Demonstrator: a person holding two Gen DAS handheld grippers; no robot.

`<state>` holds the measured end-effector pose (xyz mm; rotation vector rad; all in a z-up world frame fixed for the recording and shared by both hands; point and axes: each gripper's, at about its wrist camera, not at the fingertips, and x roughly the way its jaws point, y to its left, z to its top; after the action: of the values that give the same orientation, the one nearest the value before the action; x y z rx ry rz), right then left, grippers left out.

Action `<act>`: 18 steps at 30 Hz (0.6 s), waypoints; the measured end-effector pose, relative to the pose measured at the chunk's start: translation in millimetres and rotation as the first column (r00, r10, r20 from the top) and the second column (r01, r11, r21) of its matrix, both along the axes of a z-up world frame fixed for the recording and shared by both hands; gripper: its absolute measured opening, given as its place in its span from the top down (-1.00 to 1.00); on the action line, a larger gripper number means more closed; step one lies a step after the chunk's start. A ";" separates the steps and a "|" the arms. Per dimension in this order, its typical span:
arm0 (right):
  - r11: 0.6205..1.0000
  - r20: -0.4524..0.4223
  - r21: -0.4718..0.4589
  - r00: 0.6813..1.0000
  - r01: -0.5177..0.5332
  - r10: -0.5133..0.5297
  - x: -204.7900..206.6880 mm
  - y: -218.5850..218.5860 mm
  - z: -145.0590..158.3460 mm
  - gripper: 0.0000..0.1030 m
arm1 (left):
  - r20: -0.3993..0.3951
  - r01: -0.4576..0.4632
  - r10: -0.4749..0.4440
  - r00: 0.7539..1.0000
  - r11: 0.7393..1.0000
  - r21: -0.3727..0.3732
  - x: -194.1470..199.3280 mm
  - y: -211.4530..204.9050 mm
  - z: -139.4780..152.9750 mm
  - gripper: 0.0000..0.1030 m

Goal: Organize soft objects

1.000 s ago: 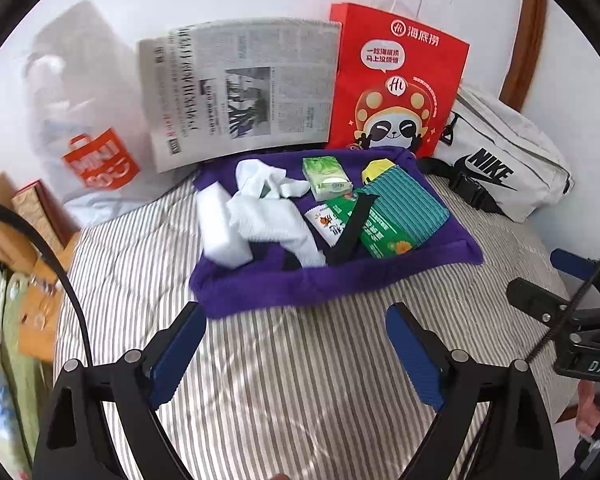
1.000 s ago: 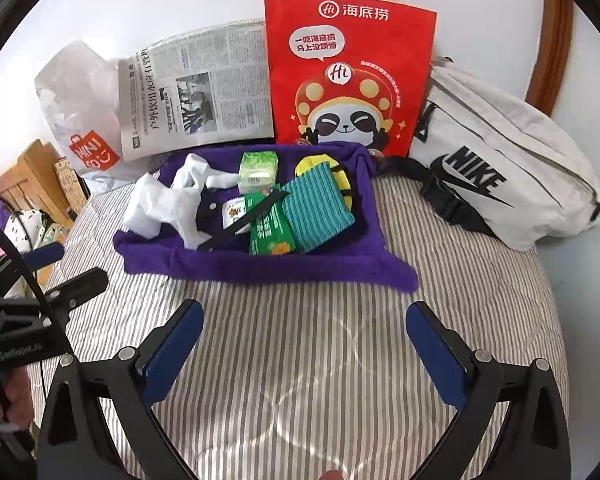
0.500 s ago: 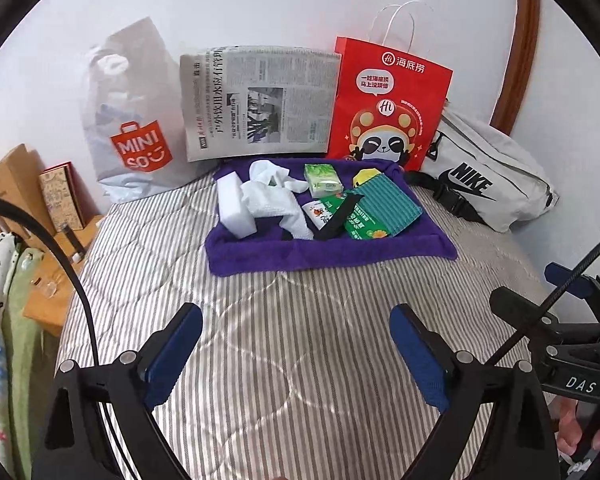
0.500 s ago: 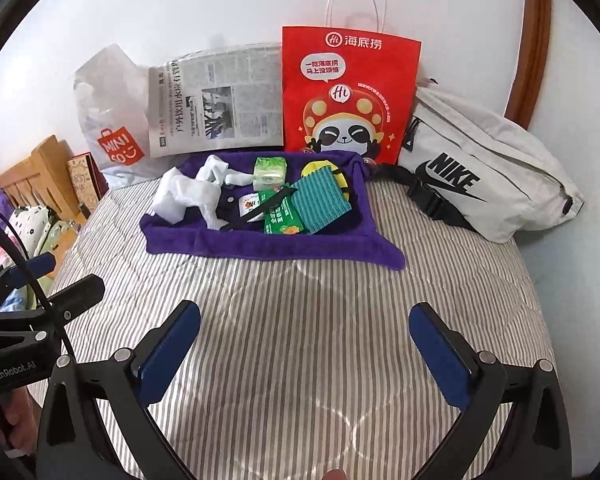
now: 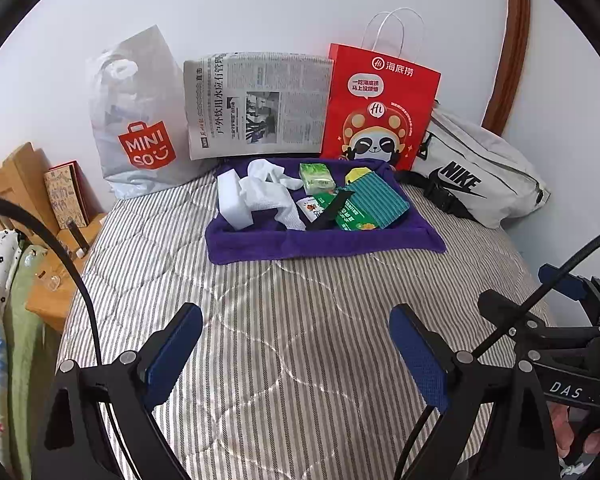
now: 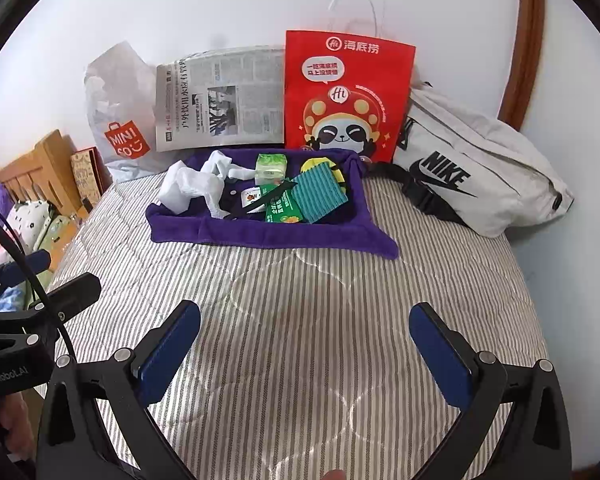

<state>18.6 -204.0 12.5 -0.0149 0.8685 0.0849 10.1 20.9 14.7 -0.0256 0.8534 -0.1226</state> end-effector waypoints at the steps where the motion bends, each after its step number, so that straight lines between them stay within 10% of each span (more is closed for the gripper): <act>1: 1.000 0.000 -0.001 1.000 0.002 -0.002 -0.6 -0.4 0.2 -0.99 | -0.002 -0.003 0.003 1.000 1.000 0.001 -0.4 0.5 0.0 -0.84; 18: 0.999 0.004 -0.031 1.000 0.006 -0.005 -5.2 0.7 1.0 -0.99 | -0.005 -0.018 0.018 1.000 1.000 0.008 -6.4 5.5 1.6 -0.84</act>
<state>13.4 -203.3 13.4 -0.0421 0.8655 0.0660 3.7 26.4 16.2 -0.0256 0.8589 -0.1024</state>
